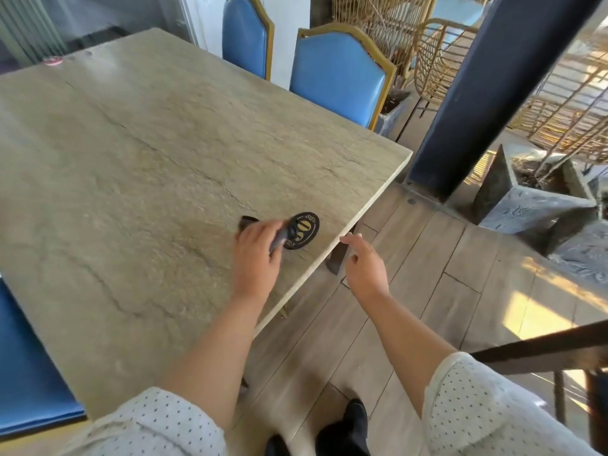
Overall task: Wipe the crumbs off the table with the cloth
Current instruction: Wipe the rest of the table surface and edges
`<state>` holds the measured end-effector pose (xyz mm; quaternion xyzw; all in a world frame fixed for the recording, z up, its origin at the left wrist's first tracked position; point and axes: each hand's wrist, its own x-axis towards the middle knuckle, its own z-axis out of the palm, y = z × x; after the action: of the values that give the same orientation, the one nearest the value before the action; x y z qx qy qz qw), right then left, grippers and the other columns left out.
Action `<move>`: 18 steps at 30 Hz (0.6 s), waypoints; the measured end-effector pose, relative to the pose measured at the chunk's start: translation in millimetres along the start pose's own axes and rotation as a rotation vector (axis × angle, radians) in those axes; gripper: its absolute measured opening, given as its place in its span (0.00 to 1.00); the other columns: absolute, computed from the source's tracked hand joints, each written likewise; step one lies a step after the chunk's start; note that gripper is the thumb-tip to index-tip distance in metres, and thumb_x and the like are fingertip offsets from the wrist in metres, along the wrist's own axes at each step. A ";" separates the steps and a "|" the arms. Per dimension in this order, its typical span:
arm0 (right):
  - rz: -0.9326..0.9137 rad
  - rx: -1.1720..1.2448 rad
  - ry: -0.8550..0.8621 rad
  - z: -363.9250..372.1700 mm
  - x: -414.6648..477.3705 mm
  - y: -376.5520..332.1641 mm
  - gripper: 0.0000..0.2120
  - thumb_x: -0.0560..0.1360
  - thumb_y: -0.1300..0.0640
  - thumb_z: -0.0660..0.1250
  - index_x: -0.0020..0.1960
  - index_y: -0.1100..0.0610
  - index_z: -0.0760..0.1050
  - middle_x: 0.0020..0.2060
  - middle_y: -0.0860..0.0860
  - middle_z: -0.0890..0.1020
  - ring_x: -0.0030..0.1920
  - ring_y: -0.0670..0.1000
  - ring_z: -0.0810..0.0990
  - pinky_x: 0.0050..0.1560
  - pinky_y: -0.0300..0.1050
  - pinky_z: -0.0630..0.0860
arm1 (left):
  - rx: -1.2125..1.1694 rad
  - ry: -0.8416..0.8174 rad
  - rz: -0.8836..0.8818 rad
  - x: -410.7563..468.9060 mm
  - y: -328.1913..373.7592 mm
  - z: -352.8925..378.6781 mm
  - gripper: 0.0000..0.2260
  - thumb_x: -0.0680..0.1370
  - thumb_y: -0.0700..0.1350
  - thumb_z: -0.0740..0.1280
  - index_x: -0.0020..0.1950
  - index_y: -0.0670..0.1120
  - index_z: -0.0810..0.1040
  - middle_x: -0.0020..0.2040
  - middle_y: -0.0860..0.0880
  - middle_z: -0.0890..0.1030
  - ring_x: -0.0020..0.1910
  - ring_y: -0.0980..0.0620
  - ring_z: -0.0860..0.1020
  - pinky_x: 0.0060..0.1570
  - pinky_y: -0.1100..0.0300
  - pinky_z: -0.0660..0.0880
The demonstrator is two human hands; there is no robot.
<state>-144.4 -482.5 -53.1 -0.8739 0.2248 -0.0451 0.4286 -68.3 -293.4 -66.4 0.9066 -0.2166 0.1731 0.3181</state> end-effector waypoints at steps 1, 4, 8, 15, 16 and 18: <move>-0.017 -0.008 -0.011 3.8 2.9 -2.9 0.25 0.76 0.67 0.50 0.63 0.45 0.72 0.73 0.49 0.65 0.67 0.56 0.72 0.60 0.54 0.75 | 0.063 0.042 -0.071 4.8 -7.7 -1.2 0.17 0.76 0.45 0.64 0.64 0.49 0.76 0.61 0.46 0.78 0.60 0.43 0.75 0.60 0.44 0.69; -0.059 -0.038 -0.061 16.0 17.1 -7.2 0.26 0.76 0.69 0.52 0.66 0.48 0.71 0.74 0.48 0.64 0.74 0.49 0.60 0.71 0.47 0.64 | 0.204 -0.042 -0.294 17.0 -30.2 7.9 0.21 0.77 0.50 0.66 0.70 0.60 0.70 0.68 0.47 0.71 0.66 0.42 0.69 0.63 0.36 0.65; -0.107 -0.133 -0.133 25.2 39.0 -8.5 0.26 0.78 0.69 0.52 0.74 0.53 0.62 0.76 0.49 0.58 0.76 0.47 0.52 0.71 0.35 0.49 | 0.161 -0.293 -0.301 31.7 -42.4 33.4 0.22 0.80 0.55 0.58 0.74 0.57 0.63 0.73 0.49 0.67 0.73 0.44 0.62 0.69 0.36 0.58; -0.195 -0.230 -0.201 31.7 55.0 -4.9 0.27 0.78 0.70 0.52 0.75 0.56 0.59 0.77 0.50 0.56 0.77 0.46 0.49 0.72 0.33 0.44 | 0.294 -0.370 -0.179 17.5 -41.6 43.8 0.22 0.81 0.59 0.53 0.74 0.57 0.64 0.78 0.58 0.57 0.78 0.49 0.48 0.70 0.29 0.45; -0.187 -0.238 -0.196 33.7 55.4 -5.4 0.27 0.78 0.71 0.52 0.75 0.56 0.59 0.77 0.49 0.56 0.77 0.46 0.49 0.72 0.34 0.44 | 0.294 -0.350 -0.167 10.8 -41.0 41.4 0.22 0.81 0.59 0.54 0.74 0.57 0.65 0.77 0.58 0.58 0.78 0.50 0.49 0.69 0.29 0.46; -0.167 -0.253 -0.205 36.1 54.4 -7.4 0.29 0.77 0.72 0.53 0.76 0.56 0.58 0.77 0.49 0.54 0.77 0.47 0.47 0.74 0.37 0.44 | 0.292 -0.319 -0.157 -4.1 -36.8 36.5 0.22 0.80 0.59 0.54 0.73 0.55 0.66 0.77 0.57 0.60 0.78 0.50 0.53 0.70 0.31 0.49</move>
<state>-83.3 -475.7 -76.3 -0.9364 0.1107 0.0373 0.3308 -46.8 -290.1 -113.7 0.9730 -0.1658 0.0317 0.1576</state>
